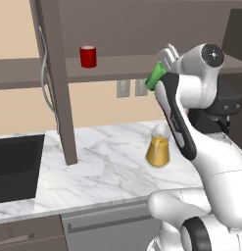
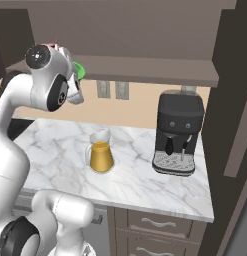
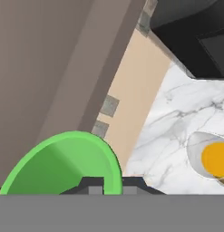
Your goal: There is a tray on the dining counter. Grab the cup, mug, and pitcher and place them on the tray. The pitcher may be placed next to the tray if it cannot fit the tray.
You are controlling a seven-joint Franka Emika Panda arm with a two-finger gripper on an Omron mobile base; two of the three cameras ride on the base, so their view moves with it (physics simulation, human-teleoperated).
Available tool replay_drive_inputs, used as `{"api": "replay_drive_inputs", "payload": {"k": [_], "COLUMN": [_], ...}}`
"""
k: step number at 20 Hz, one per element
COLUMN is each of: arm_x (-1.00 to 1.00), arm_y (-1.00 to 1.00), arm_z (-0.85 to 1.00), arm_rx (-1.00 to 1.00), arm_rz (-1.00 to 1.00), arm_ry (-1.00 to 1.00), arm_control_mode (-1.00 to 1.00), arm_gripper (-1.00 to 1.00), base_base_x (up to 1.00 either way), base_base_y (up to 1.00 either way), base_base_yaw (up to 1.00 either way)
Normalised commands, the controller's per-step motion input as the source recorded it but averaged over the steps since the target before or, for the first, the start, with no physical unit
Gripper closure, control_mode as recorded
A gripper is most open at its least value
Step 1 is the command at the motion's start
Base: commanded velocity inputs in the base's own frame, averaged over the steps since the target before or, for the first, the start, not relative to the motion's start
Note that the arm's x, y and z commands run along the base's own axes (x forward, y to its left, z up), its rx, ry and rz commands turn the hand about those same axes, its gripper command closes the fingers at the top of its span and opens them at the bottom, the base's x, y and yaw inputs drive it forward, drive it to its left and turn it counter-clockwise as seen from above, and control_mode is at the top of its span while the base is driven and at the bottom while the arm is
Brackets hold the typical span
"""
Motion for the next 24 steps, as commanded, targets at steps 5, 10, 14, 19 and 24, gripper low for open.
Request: {"api": "replay_drive_inputs", "payload": {"k": [5, 10, 14, 19, 24], "arm_x": [-0.75, -0.34, -0.06, -0.16, -0.25], "arm_y": [0.00, 0.00, 0.00, 0.00, 0.00], "arm_z": [-0.08, -0.12, -0.16, -0.23, -0.19], "arm_rx": [-0.18, -0.08, -0.11, -0.23, -0.26], "arm_rz": [0.04, 0.19, 0.33, 0.26, 0.18], "arm_ry": [0.26, 0.16, 0.08, 0.08, 0.06], "arm_control_mode": [-1.00, -1.00, -1.00, -1.00, -1.00], "arm_gripper": [1.00, 1.00, 1.00, 1.00, 1.00], "base_base_x": [0.00, 0.00, 0.00, 0.00, 0.00], "base_base_y": [0.00, 0.00, 0.00, 0.00, 0.00], "base_base_yaw": [0.00, 0.00, 0.00, 0.00, 0.00]}}
